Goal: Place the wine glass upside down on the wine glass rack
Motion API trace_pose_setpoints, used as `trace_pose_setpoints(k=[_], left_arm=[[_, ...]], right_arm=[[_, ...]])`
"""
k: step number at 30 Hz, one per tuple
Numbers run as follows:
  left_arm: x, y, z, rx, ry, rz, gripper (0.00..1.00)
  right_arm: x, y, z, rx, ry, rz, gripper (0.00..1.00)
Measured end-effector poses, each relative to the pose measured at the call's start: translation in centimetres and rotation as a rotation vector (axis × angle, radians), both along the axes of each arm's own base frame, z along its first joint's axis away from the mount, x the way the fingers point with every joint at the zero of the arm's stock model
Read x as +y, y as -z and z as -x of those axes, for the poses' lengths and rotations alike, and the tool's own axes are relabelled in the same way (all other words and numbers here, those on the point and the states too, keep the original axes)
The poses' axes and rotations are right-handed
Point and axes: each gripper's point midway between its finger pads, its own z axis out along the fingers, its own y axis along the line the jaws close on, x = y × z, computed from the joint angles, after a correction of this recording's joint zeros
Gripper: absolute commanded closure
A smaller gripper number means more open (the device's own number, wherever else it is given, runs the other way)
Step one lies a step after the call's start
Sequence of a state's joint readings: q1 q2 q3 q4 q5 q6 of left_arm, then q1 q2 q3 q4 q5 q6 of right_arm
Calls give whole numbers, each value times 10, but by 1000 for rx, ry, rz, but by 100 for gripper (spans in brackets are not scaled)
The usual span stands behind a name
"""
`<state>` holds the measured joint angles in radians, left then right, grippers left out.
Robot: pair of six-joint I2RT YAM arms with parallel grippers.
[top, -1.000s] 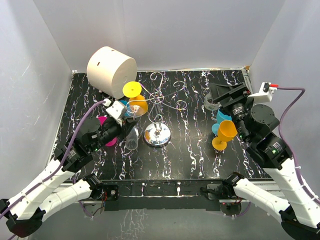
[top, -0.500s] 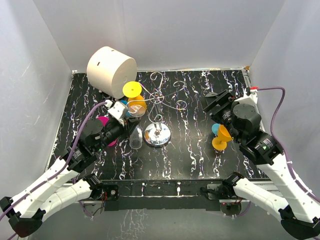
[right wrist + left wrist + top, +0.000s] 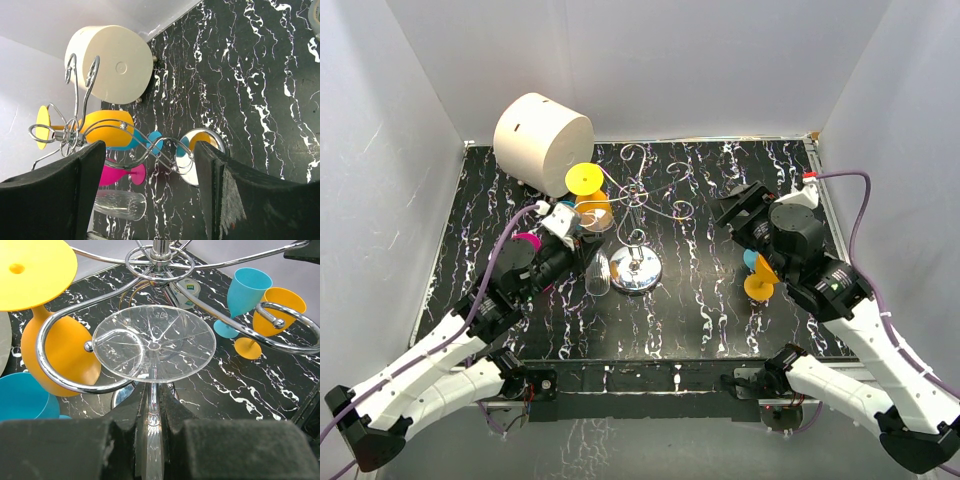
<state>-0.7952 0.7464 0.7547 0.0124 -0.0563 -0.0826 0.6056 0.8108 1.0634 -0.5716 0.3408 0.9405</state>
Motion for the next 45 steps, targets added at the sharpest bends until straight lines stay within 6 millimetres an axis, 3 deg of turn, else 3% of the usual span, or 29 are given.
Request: trace_pose_setpoints(k=[16,45], left_arm=[[-1,2,-18,-14,-75,23,100],[6,0,-37,-216,-139,2,100]], right_arm=[[12,-3,-7,-15,-32,-22,30],[25,-4,-10,-25,-80,-47,30]])
